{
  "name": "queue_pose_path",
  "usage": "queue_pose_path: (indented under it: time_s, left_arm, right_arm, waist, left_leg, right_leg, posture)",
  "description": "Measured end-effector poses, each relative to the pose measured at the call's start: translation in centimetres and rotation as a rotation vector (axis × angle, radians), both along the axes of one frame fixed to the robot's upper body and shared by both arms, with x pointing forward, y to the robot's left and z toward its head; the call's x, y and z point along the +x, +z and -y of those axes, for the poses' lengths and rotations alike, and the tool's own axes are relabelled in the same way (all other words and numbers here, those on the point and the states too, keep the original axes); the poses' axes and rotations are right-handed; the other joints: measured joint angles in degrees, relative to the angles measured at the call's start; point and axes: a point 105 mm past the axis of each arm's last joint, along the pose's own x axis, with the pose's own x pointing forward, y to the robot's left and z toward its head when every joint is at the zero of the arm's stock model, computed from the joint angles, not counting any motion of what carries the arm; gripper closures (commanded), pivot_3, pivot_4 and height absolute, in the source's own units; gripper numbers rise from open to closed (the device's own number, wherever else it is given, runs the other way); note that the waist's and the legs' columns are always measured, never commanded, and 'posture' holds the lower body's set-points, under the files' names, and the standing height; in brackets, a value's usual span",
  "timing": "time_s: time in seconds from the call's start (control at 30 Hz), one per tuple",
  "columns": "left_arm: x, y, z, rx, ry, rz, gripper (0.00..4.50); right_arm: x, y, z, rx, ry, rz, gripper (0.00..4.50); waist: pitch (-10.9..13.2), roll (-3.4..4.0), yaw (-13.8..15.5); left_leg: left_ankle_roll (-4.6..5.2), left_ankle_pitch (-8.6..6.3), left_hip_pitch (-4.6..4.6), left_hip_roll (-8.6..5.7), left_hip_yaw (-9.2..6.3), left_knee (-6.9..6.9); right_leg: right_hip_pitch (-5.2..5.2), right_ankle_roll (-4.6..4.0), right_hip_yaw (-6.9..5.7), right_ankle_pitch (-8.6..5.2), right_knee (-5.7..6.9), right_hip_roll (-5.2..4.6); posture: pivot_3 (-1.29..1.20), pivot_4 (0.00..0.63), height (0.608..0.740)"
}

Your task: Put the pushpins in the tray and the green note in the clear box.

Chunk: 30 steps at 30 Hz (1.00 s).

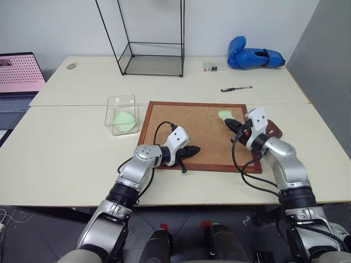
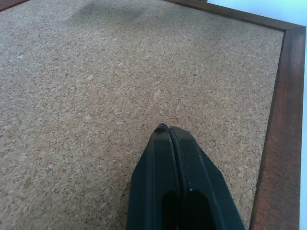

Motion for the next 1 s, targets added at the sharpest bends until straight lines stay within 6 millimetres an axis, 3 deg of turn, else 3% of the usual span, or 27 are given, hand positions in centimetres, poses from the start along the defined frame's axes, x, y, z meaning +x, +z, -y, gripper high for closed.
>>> queue_pose_path:
  time_s: [0.2, 0.33, 0.5, 0.63, 1.0]
  left_arm:
    - [0.7, 0.2, 0.5, -0.038, 0.051, 0.018, 4.50]
    - [1.8, 0.7, -0.5, -0.072, 0.148, 0.011, 4.50]
    - [3.0, 4.2, -2.9, -0.191, 0.296, 0.052, 3.64]
    - [2.5, 6.3, -3.1, -0.305, 0.319, 0.024, 2.88]
    - [1.5, 7.6, -1.5, -0.553, 0.338, -0.224, 0.69]
  right_arm:
    - [-0.6, 1.0, -0.4, -0.061, 0.050, 0.032, 4.46]
    - [-1.1, 1.0, -1.2, -0.106, 0.085, 0.059, 4.46]
    - [-1.2, 0.5, -1.3, -0.124, 0.078, 0.059, 4.50]
    - [-1.5, 0.5, -1.9, -0.145, 0.095, 0.081, 4.50]
    - [-2.4, 0.8, -2.5, -0.341, 0.141, 0.265, 4.50]
  waist:
    - [0.0, -0.02, 0.2]
    - [0.0, -0.06, -0.1]
    - [0.1, -0.08, -0.3]
    - [0.1, -0.09, -0.1]
    - [0.1, -0.16, 0.0]
  left_leg:
    - [0.00, 0.00, -0.02, -0.02, 0.00, 0.03]
    - [0.00, 0.01, -0.02, 0.03, -0.02, 0.03]
    - [0.00, 0.00, -0.12, 0.04, -0.03, -0.01]
    - [-0.01, 0.00, -0.16, -0.01, -0.02, -0.01]
    - [-0.02, 0.00, -0.15, -0.01, -0.02, 0.00]
  right_leg:
    - [0.01, 0.02, 0.00, 0.01, 0.00, -0.03]
    - [-0.03, 0.04, -0.02, 0.02, 0.03, 0.01]
    - [-0.11, 0.01, -0.02, 0.01, 0.00, 0.02]
    - [-0.11, 0.02, -0.01, 0.01, -0.06, -0.03]
    - [-0.11, 0.02, -0.02, 0.01, -0.06, -0.02]
  posture:
    - [0.00, 0.150, 0.740]
    - [0.00, 0.150, 0.740]
    - [0.00, 0.150, 0.740]
    - [0.00, 0.150, 0.740]
    - [0.00, 0.150, 0.740]
